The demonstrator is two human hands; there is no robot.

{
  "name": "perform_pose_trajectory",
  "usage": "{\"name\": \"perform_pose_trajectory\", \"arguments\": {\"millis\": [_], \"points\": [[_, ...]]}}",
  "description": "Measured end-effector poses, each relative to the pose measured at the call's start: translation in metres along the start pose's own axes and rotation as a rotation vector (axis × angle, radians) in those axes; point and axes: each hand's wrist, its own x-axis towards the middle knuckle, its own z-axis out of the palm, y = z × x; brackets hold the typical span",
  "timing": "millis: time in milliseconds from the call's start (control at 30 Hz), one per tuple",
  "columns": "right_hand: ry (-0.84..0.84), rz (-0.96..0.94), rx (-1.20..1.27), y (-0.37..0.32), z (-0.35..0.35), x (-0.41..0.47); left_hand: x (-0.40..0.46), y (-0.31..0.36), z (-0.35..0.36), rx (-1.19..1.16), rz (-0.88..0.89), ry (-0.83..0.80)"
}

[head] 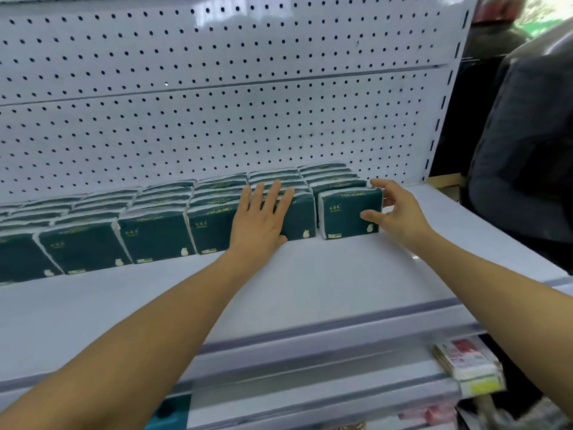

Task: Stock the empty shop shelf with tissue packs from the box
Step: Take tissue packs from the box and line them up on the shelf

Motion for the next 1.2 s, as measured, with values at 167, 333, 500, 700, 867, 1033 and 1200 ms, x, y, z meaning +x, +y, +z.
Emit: {"name": "perform_pose_trajectory", "arguments": {"millis": [167, 333, 500, 700, 867, 1033, 1200], "points": [[0.033, -0.003, -0.009, -0.003, 0.014, 0.004, 0.000, 0.003, 0.003, -0.025, -0.021, 0.023], [0.024, 0.075, -0.005, -0.007, 0.022, 0.004, 0.001, 0.003, 0.006, -0.031, -0.019, 0.050], [-0.019, 0.098, -0.069, -0.015, 0.023, 0.003, 0.001, 0.002, 0.004, -0.033, -0.014, 0.037], [0.036, 0.095, -0.249, -0.037, 0.024, -0.019, -0.013, 0.003, -0.011, -0.075, -0.095, 0.045], [0.125, -0.278, -0.535, -0.074, 0.046, -0.074, -0.073, -0.016, -0.024, -0.182, -0.157, 0.260], [0.145, -0.456, -0.480, -0.116, 0.085, -0.147, -0.164, -0.055, -0.036, -0.239, -0.233, 0.307], [0.067, -0.570, -0.400, -0.172, 0.147, -0.233, -0.280, -0.115, -0.049, -0.286, -0.305, 0.286]]}}
